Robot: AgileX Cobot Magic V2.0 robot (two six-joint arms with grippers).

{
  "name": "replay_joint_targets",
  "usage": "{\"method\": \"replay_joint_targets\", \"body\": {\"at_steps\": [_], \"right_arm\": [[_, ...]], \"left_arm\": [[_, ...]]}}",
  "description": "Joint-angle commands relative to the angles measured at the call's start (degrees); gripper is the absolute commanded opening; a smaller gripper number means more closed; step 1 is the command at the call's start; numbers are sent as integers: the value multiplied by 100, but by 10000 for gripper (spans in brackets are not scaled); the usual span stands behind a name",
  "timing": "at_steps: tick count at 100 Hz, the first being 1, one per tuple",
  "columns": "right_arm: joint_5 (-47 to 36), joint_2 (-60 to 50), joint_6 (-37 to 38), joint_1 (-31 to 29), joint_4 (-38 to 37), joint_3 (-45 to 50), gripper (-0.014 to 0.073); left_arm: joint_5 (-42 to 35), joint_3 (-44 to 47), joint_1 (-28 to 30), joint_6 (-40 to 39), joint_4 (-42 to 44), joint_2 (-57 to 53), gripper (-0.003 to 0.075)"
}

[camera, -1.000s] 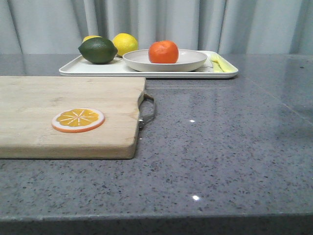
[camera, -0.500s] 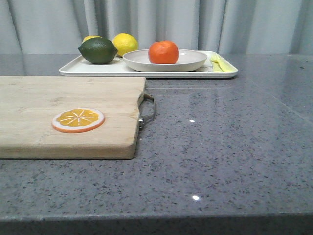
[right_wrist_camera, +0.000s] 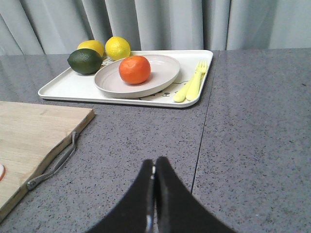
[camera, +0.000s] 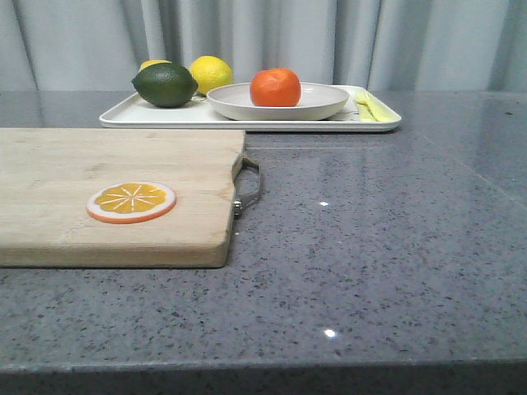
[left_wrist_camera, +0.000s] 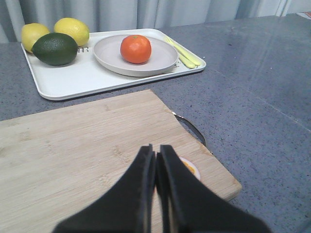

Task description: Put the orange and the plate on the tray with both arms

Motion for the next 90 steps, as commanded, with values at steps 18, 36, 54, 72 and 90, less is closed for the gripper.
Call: {"method": "replay_joint_targets", "body": {"at_steps": [18,36,54,72,90], "right_arm": [[-483,30,-51,-13,-62,-134,-67],[-483,30,-51,-13,-62,-134,-67],[-483,30,-51,-13,-62,-134,-67],[-483,30,-51,-13,-62,-134,-67],[-483,30,-51,-13,-62,-134,-67]], "left_arm": [[-378,-165,28,-1,-103,33,-19],[-378,-165,28,-1,-103,33,-19],[-449,-43,54,-1,18,33,-19],[-1159,566,469,-14,294,-147,-19],[-1931,1334,1045,-14,294,-719,-19]]}}
